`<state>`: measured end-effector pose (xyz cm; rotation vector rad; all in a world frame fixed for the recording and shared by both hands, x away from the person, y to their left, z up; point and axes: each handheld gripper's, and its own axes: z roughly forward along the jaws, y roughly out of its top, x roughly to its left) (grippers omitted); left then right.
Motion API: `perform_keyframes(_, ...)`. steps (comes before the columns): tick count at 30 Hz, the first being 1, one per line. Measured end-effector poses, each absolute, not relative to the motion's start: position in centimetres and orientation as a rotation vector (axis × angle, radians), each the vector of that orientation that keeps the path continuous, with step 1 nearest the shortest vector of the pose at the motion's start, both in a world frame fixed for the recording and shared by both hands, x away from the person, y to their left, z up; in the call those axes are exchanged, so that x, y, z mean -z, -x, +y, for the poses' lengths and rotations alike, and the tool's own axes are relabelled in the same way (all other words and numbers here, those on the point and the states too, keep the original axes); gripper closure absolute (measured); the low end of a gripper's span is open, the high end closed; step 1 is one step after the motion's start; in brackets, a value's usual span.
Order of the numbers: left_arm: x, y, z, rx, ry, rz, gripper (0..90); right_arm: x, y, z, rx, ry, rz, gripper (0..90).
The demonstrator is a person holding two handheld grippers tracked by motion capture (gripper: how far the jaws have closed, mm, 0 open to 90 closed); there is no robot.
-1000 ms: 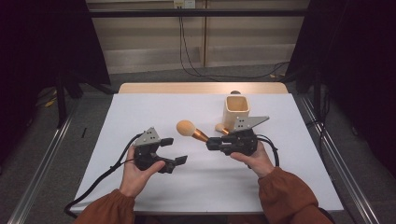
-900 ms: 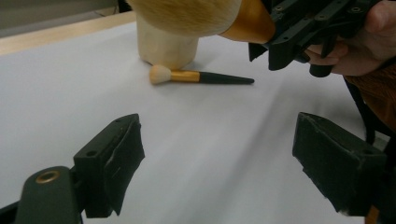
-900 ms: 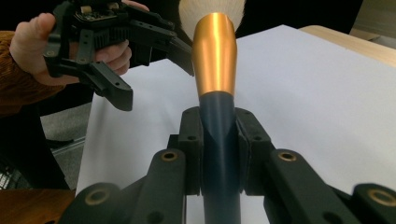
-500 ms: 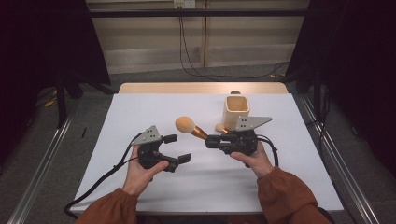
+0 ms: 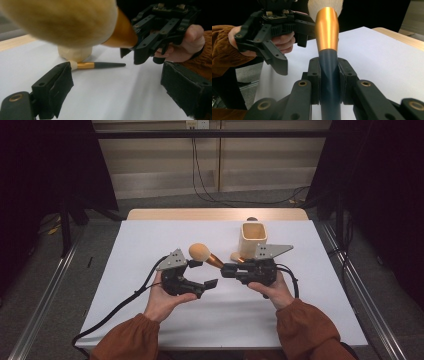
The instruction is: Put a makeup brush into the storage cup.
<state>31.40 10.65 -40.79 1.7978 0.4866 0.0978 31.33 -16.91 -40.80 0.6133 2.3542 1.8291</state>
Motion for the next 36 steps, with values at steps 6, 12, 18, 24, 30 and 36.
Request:
perform_keyframes(6,41.1,-31.5,10.5,-0.088,-1.787,0.474,23.0,40.9,-31.4,-17.0,-1.828,-0.611,2.356,75.7)
perform_keyframes(12,41.0,-31.6,10.4,-0.071,-1.746,0.478,34.3,41.2,-31.4,-16.8,-1.822,-0.605,2.363,75.7)
perform_keyframes(18,40.9,-31.6,10.5,-0.061,-1.714,0.474,44.8,41.3,-31.4,-16.8,-1.839,-0.609,2.360,75.7)
perform_keyframes(24,40.8,-31.9,10.6,-0.044,-1.658,0.502,45.5,41.4,-31.4,-16.7,-1.871,-0.602,2.353,75.6)
perform_keyframes(30,40.8,-32.2,10.6,-0.036,-1.640,0.514,53.3,41.7,-31.4,-16.5,-1.869,-0.595,2.364,75.6)
perform_keyframes(36,40.9,-32.3,10.5,-0.017,-1.644,0.511,53.2,42.0,-31.4,-16.1,-1.859,-0.578,2.394,75.6)
